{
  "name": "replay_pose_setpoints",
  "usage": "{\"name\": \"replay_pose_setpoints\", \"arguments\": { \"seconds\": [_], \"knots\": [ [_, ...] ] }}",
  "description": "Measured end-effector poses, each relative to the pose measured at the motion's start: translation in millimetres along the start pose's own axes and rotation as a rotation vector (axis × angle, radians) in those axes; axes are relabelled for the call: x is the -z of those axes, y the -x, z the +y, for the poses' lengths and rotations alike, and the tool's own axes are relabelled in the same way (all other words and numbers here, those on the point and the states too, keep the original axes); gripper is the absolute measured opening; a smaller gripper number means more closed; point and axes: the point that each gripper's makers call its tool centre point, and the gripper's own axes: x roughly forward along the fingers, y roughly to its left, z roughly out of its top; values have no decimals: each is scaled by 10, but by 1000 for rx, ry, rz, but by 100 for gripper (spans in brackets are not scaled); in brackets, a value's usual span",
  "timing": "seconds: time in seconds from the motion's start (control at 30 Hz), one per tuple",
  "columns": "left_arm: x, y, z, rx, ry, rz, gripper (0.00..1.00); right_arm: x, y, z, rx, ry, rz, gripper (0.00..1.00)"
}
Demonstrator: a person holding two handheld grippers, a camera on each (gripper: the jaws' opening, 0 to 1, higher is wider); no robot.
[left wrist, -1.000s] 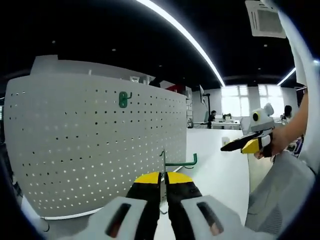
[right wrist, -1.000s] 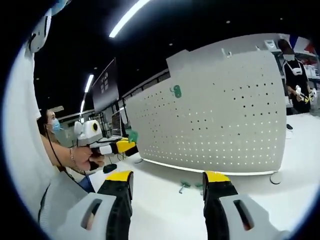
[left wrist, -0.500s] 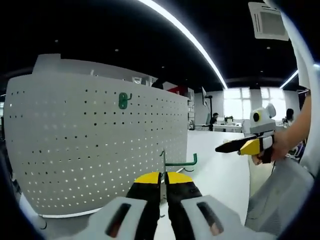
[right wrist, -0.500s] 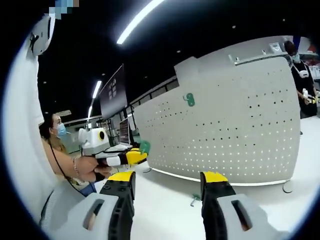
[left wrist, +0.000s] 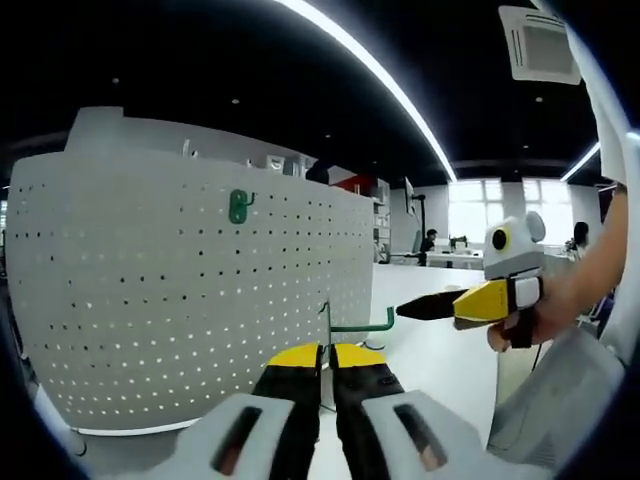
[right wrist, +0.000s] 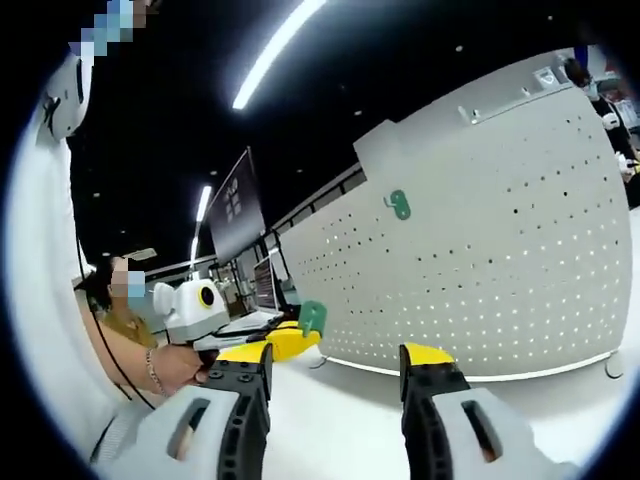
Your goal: Insert the hook assembly into the mounting plate slot until the hook locks in place.
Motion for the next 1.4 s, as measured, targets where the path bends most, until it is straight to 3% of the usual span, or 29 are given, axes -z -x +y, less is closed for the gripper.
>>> {"name": "replay_pose_setpoints", "arguments": {
  "seconds": [0.5,1.07,1.4],
  "knots": [
    [-27,-49,-79,-6,-5,-2,3,-103,-287,115,-15,-19,-47,31],
    [-84,-60,-111,-16,-8,-16,3,-45,-453,162,-8,-52,-27,8],
    [-61,-66,-124,-15,-18,-4,3,4,-504,164,-2,-73,-26,2]
  ]
}}
